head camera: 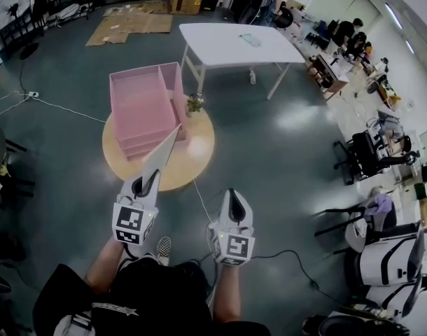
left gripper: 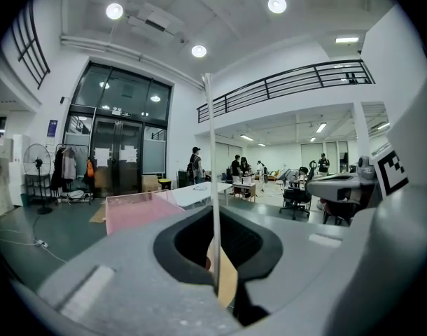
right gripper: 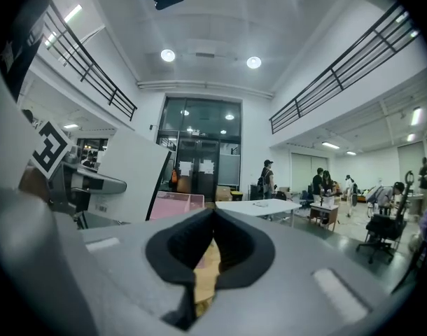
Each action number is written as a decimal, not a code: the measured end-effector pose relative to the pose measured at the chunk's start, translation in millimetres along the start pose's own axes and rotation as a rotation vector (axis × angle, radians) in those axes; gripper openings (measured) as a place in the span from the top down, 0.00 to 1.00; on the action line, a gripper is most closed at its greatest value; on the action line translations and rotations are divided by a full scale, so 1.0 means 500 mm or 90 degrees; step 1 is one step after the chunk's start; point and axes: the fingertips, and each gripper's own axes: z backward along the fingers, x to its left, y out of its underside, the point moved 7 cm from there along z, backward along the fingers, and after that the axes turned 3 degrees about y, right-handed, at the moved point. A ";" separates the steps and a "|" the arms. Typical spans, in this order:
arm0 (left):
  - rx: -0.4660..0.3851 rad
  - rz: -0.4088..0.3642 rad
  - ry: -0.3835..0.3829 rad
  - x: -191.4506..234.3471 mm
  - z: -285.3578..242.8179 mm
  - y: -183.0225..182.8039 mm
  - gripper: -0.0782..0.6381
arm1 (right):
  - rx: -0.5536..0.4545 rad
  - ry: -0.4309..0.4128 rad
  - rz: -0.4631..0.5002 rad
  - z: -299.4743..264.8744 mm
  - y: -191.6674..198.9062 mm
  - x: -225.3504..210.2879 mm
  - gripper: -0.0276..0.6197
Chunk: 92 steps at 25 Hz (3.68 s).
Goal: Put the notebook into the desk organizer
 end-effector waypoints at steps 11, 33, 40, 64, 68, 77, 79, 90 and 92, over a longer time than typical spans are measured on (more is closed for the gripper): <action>-0.019 0.008 -0.087 0.088 -0.020 -0.025 0.87 | -0.020 -0.075 0.011 -0.137 -0.035 0.020 0.95; 0.009 0.003 -0.317 0.251 -0.206 -0.077 0.87 | -0.039 -0.291 0.017 -0.576 -0.096 0.013 0.95; 0.033 -0.018 -0.367 0.292 -0.253 -0.078 0.87 | -0.026 -0.338 0.014 -0.663 -0.085 0.022 0.95; 0.187 -0.161 -0.394 0.408 -0.424 -0.015 0.87 | 0.031 -0.406 0.016 -0.839 -0.024 0.047 0.95; 0.204 -0.163 -0.368 0.406 -0.459 -0.004 0.86 | 0.043 -0.401 0.013 -0.855 -0.012 0.033 0.95; 0.224 -0.180 -0.265 0.382 -0.520 0.014 0.80 | 0.058 -0.387 0.004 -0.869 0.010 0.007 0.95; 0.243 -0.192 -0.240 0.375 -0.527 0.023 0.76 | 0.060 -0.383 0.003 -0.868 0.012 0.001 0.95; 0.295 -0.189 -0.150 0.341 -0.539 0.061 0.52 | 0.067 -0.368 -0.004 -0.859 0.025 -0.024 0.95; 0.307 -0.193 -0.148 0.336 -0.538 0.066 0.50 | 0.067 -0.367 -0.004 -0.855 0.026 -0.027 0.95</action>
